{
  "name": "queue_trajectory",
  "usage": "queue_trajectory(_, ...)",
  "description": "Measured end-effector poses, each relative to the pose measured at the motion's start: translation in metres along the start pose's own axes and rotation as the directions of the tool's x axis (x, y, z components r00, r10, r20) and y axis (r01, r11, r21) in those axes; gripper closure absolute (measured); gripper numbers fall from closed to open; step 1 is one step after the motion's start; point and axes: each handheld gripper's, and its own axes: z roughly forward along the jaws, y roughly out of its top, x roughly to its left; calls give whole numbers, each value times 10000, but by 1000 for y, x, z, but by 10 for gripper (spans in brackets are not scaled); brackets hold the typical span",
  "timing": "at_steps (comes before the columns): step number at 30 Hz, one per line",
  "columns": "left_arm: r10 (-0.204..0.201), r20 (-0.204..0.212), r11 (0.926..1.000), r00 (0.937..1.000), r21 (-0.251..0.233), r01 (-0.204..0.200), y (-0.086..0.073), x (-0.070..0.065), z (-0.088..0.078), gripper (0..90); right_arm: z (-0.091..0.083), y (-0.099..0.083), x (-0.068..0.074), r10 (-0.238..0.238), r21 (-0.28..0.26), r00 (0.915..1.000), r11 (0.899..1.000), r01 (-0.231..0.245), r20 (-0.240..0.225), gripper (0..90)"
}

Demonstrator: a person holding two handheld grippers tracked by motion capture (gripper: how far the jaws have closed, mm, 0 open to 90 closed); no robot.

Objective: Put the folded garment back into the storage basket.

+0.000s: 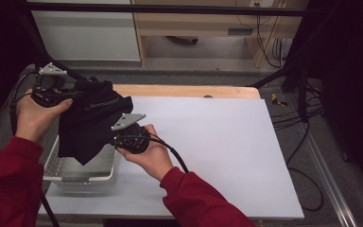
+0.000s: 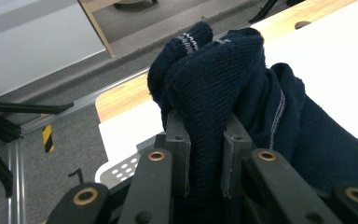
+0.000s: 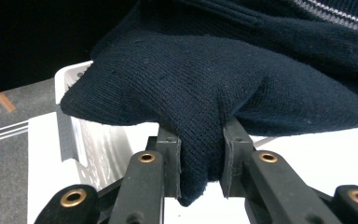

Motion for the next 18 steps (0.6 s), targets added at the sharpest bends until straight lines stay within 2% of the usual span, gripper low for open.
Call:
queue_trajectory(12, -233, -31, 9987, 9997, 462, 234, -18, 12, 10, 769, 18, -3, 5, -16, 213, 9998, 9998, 21, -204, 734)
queue_trajectory(15, -172, -77, 9976, 9998, 677, 177, -21, 13, 14, 768, 22, -5, 5, 22, 302, 9998, 9995, -15, -211, 734)
queue_trajectory(18, -227, -43, 9974, 9997, 684, 229, -24, 14, 17, 768, 26, -6, 6, 36, 353, 9997, 9994, -28, -227, 734)
